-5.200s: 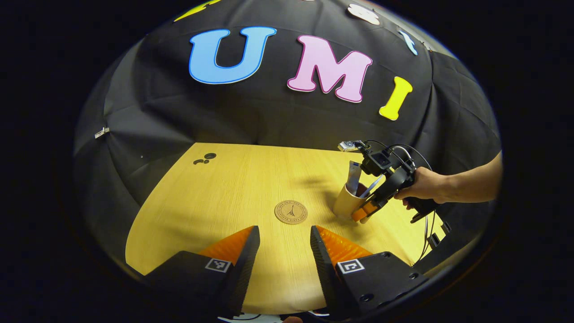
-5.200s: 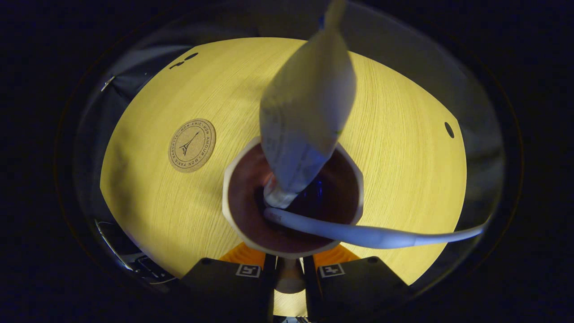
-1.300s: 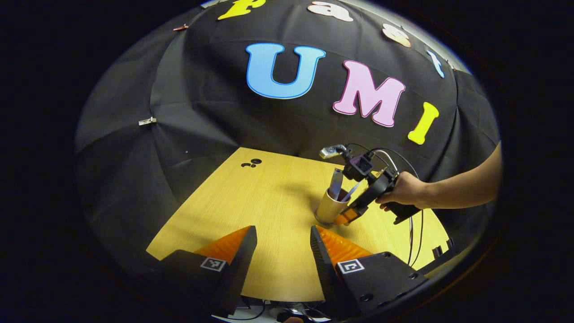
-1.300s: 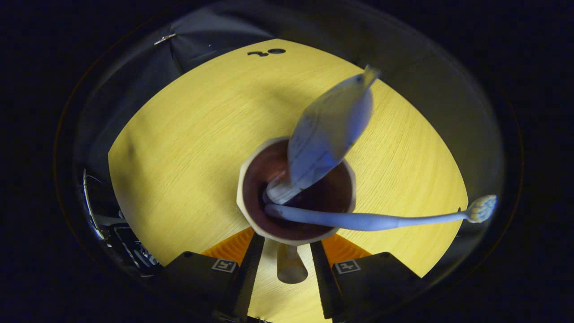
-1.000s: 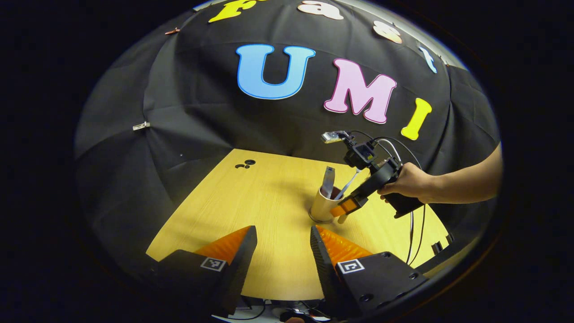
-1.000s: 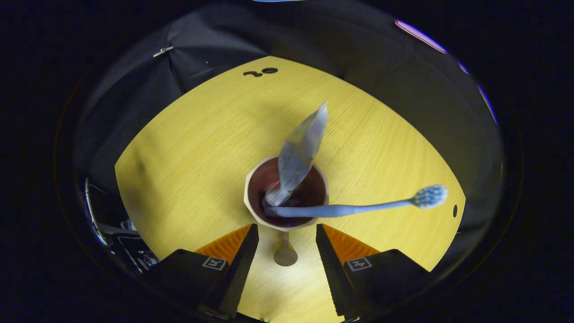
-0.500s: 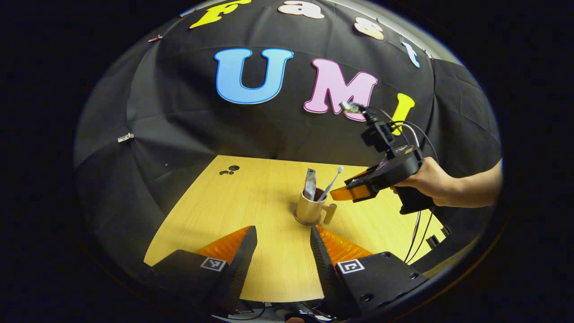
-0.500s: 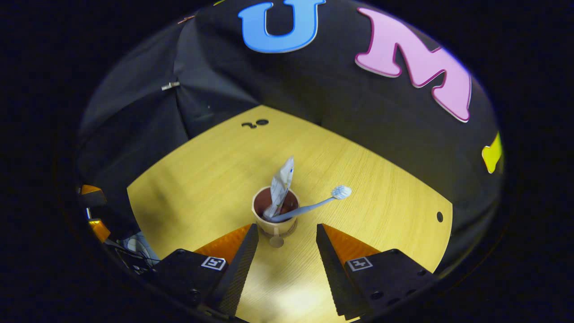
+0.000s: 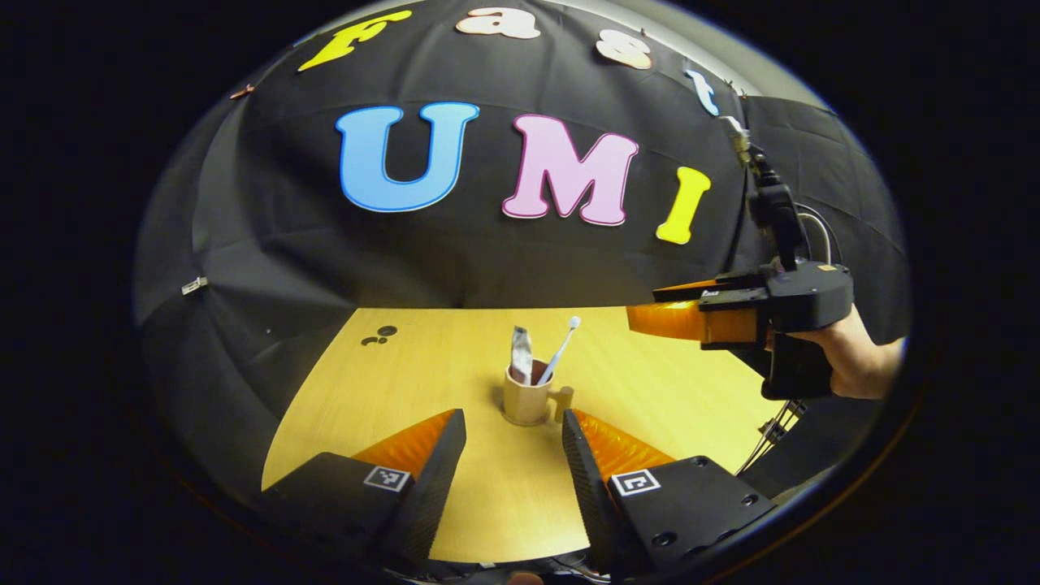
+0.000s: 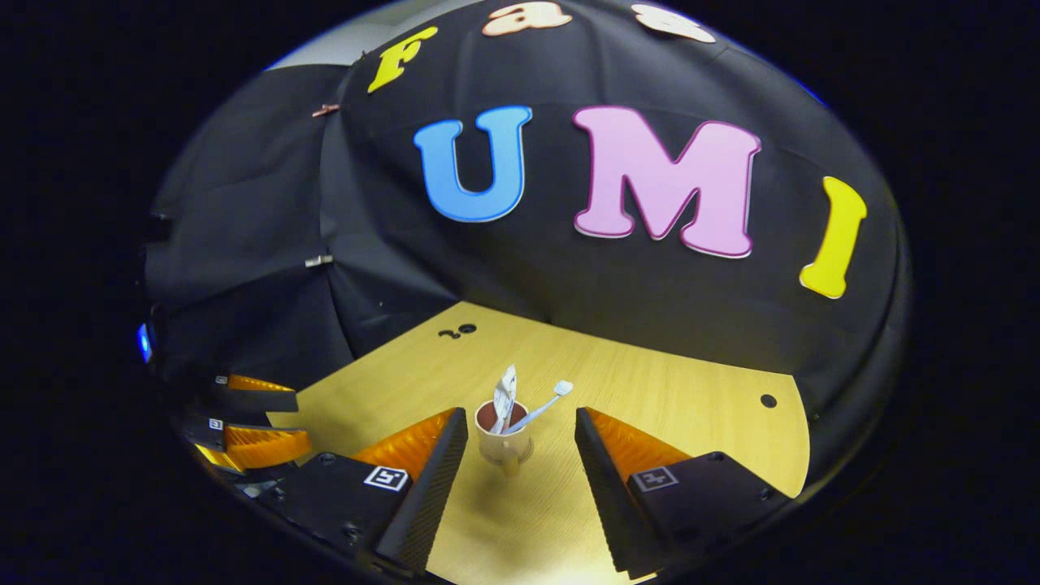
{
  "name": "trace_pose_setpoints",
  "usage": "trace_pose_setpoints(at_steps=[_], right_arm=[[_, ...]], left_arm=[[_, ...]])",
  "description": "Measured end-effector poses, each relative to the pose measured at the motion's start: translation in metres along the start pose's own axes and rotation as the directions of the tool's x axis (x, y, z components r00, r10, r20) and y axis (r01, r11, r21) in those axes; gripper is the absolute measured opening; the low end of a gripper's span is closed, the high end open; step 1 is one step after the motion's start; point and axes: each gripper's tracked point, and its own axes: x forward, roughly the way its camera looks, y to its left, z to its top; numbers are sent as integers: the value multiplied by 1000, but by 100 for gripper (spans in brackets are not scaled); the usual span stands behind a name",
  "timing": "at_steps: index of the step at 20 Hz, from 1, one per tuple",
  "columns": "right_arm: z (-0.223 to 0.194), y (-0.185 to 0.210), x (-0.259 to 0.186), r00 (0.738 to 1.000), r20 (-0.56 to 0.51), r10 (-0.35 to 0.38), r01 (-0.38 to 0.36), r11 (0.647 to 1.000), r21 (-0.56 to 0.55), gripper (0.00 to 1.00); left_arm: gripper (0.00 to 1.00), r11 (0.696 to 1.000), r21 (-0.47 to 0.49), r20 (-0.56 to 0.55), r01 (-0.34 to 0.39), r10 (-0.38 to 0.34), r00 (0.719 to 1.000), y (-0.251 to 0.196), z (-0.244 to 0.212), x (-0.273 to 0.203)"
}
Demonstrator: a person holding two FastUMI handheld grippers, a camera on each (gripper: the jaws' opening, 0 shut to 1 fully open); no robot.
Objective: Put the toothbrush and toothpaste on the desktop into the cup, then pick up the cup and place it on the coaster on the desktop.
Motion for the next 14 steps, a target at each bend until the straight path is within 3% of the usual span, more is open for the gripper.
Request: trace_pose_setpoints(at_steps=[8, 14], right_arm=[[2, -44, -83, 990, 141, -27, 15, 996, 91, 86], [-13, -73, -129, 985, 173, 17, -31, 996, 79, 87]], left_arm=[[75, 999, 34, 58, -17, 15, 998, -55, 33, 10], [76, 997, 50, 112, -56, 50, 992, -105, 49, 9]])
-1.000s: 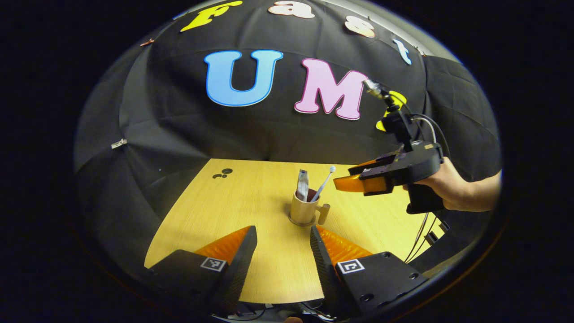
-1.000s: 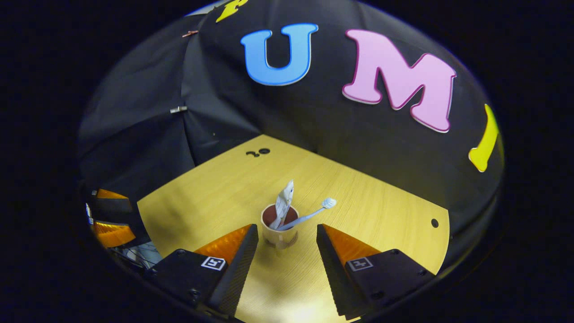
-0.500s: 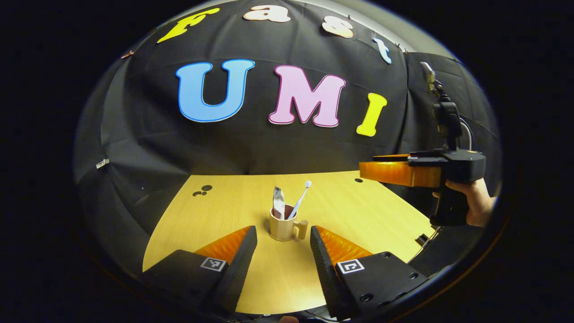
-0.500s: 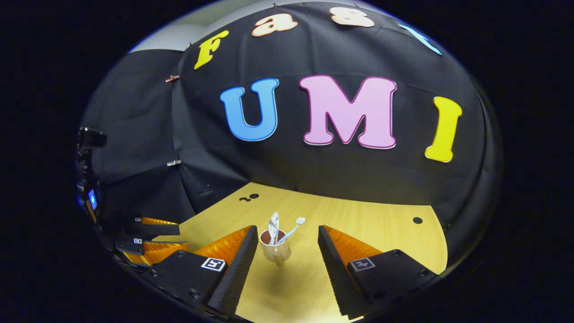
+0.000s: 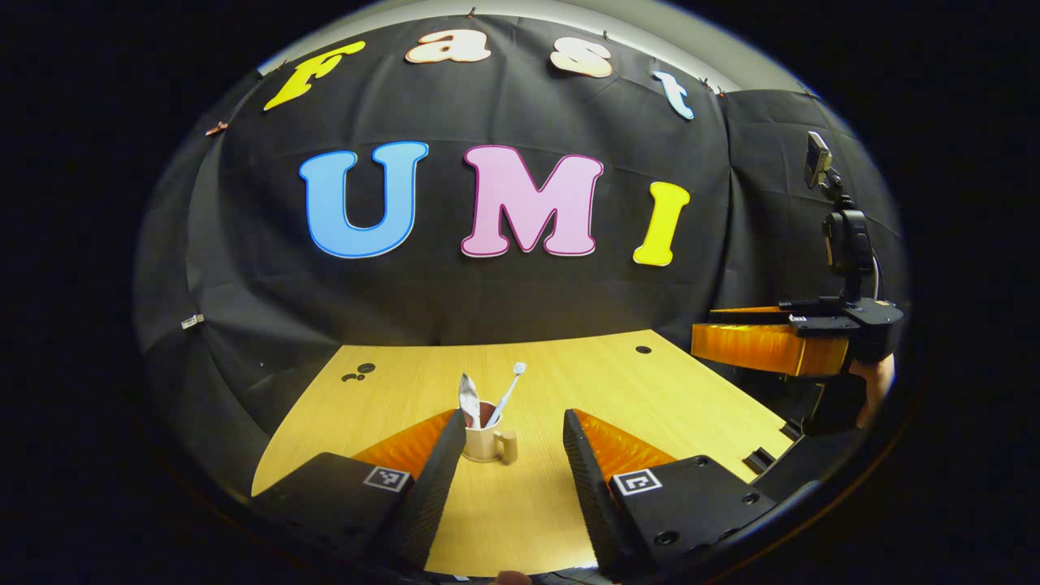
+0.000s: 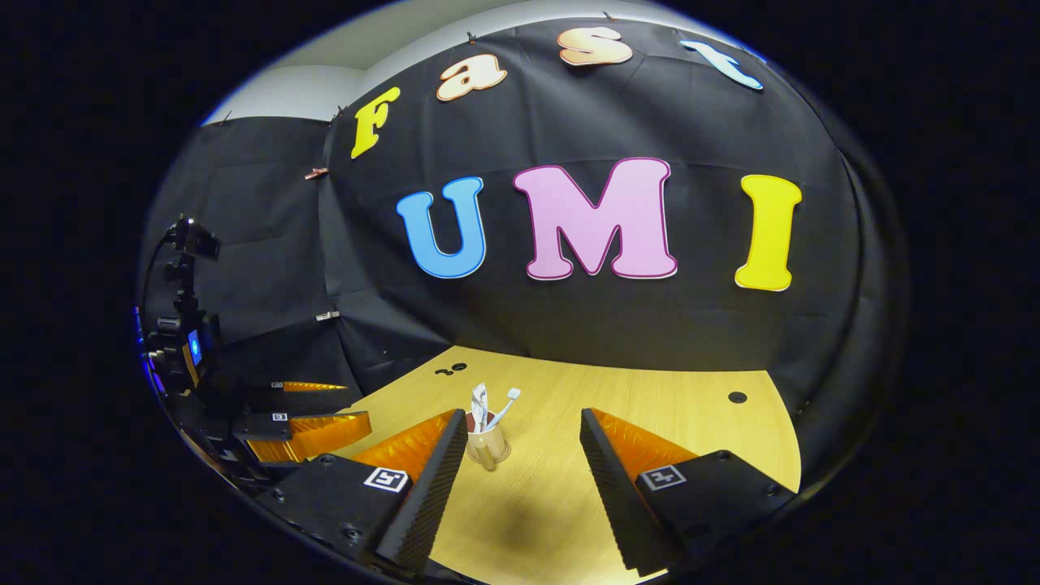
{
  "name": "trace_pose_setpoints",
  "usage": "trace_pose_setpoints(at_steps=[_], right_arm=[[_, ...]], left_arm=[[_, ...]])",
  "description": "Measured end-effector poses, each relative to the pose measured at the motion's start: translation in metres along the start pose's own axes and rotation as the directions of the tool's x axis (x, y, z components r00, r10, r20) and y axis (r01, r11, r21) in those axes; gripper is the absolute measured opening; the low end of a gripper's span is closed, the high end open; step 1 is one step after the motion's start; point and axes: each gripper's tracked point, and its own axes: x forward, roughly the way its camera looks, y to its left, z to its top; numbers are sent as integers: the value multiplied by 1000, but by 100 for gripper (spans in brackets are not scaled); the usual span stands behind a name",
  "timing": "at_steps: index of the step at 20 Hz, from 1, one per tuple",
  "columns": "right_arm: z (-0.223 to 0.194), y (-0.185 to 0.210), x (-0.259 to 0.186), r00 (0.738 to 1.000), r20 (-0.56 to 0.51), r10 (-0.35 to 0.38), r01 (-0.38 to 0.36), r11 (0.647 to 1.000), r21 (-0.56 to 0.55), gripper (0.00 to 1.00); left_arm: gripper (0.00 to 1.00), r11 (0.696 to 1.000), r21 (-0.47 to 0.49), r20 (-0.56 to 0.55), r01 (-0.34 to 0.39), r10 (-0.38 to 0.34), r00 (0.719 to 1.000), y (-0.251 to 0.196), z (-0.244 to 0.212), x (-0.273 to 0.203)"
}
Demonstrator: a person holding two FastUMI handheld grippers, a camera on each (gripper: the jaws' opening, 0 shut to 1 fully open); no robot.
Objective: Put the toothbrush and toothpaste on the desktop into the cup, then pick up the cup and place it on the coaster on the desktop.
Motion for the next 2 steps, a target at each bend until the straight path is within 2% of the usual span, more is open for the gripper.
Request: trace_pose_setpoints(at_steps=[2], right_arm=[[1, -3, -10, 1000, 6, 18, -18, 1000, 1, 88]], left_arm=[[76, 1000, 11, 13, -14, 13, 1000, -10, 4, -2]])
